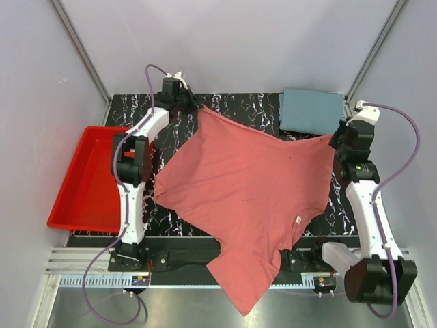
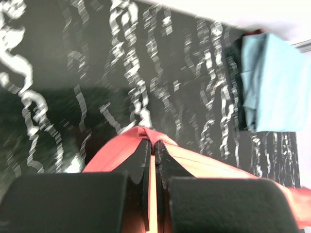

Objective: Fold and stack the t-shirts
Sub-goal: Flatten the tshirt out, then fold the tshirt

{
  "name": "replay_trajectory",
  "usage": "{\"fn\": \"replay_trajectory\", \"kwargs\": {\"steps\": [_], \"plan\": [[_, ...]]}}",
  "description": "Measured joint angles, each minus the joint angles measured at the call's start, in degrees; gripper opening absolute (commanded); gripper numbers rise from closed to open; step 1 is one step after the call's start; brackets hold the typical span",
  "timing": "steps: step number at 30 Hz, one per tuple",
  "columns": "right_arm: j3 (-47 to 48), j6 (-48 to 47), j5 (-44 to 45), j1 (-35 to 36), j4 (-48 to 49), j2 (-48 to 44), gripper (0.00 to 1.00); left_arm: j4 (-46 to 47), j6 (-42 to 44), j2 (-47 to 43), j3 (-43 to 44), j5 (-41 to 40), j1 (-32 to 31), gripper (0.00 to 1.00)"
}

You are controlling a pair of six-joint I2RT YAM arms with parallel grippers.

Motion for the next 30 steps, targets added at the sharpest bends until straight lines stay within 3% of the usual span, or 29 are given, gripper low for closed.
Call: {"fn": "replay_trajectory", "kwargs": {"steps": [19, 30], "plan": [[3.3, 17.6, -11.6, 2.8, -34.0, -13.8, 0.0, -23.1, 4.1, -0.1, 2.8, 5.1, 3.6, 0.01], [4.7, 21.7, -17.7, 2.8, -47.3, -18.6, 0.0, -29.0, 7.3, -8.6, -6.1, 5.3, 4.1, 0.0]]}}
